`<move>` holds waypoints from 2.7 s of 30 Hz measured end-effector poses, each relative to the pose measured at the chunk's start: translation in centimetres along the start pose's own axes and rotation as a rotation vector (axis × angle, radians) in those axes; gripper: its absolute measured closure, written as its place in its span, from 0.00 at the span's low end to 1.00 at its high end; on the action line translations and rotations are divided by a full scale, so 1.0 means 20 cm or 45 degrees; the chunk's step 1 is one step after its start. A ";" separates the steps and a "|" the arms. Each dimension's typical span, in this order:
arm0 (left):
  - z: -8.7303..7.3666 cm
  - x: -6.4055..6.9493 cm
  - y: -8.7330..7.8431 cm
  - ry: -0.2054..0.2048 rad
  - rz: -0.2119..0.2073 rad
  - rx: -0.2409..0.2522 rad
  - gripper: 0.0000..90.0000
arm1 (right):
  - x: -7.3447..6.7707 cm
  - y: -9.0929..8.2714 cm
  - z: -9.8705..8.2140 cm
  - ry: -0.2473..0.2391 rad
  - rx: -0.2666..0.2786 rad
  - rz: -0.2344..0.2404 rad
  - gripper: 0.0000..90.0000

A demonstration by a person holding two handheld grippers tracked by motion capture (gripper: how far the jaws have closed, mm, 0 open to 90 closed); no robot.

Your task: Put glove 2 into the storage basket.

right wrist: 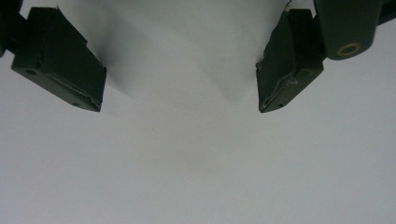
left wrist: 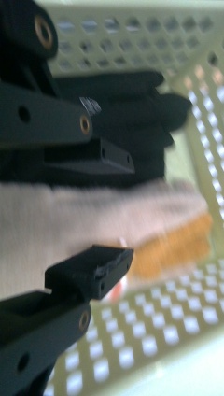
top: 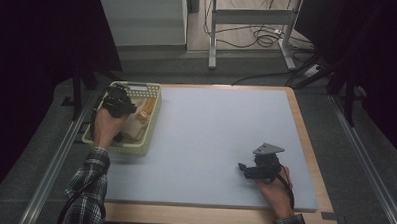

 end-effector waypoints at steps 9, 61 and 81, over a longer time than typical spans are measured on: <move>-0.12 -0.01 0.14 -0.001 -0.030 -0.170 0.70 | 0.00 0.00 0.00 0.005 -0.003 0.003 0.17; -0.14 0.02 -0.11 -0.003 -0.225 0.169 0.08 | 0.00 0.00 0.00 0.000 0.000 0.000 0.17; -0.20 0.07 -0.21 0.029 -0.281 0.230 0.04 | 0.00 0.00 0.00 -0.003 -0.002 -0.003 0.17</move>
Point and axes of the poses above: each handheld gripper's, and its own axes: y roughly forward along the jaws, z roughly out of its top, x roughly to its right, the point moved 10 cm from there along y, roughly forward along the jaws, and after that the axes turned 8 degrees about -z, right-handed, at the moved point
